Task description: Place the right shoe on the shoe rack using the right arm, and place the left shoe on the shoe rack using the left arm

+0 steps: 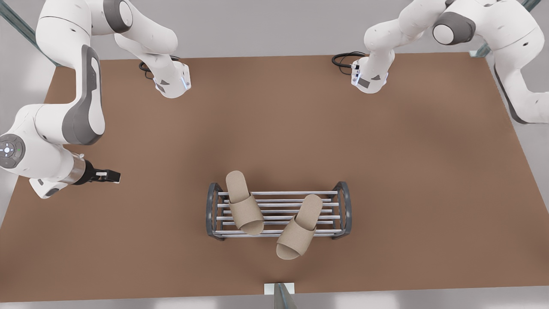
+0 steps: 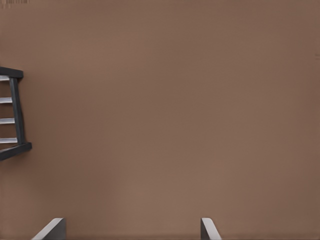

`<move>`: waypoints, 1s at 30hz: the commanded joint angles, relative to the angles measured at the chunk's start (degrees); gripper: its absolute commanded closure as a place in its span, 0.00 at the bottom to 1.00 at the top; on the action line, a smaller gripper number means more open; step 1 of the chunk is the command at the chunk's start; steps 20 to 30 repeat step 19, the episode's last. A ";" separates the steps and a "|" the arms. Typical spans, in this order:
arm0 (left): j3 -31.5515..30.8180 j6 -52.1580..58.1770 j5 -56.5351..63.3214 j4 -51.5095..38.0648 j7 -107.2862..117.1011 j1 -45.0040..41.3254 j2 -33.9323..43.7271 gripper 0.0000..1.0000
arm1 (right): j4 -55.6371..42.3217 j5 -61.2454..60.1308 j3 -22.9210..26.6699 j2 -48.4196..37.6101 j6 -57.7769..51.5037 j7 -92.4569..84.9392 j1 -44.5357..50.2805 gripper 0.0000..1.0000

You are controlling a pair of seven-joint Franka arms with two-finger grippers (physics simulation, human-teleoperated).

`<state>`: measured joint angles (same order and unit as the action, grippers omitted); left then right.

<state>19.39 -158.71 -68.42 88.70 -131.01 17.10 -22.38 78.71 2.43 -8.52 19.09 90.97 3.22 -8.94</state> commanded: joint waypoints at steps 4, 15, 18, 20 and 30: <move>-22.64 78.72 75.35 -11.96 136.33 -18.33 5.42 0.00 | -0.05 -0.15 -0.10 -0.19 -0.27 2.67 0.06 0.00; -22.91 73.90 70.18 -11.09 143.57 -18.59 4.46 0.00 | -0.31 -0.32 -0.10 0.16 0.44 2.67 0.15 0.00; -23.08 77.94 69.65 -13.99 143.40 -18.68 2.52 0.00 | -0.31 -0.32 -0.10 0.16 0.44 2.67 0.06 0.00; -23.70 78.64 69.56 -15.22 143.40 -18.68 1.99 0.00 | -0.31 -0.32 -0.10 0.16 0.44 2.67 0.06 0.00; -23.70 78.64 69.56 -15.22 143.40 -18.68 1.99 0.00 | -0.31 -0.32 -0.10 0.16 0.44 2.67 0.06 0.00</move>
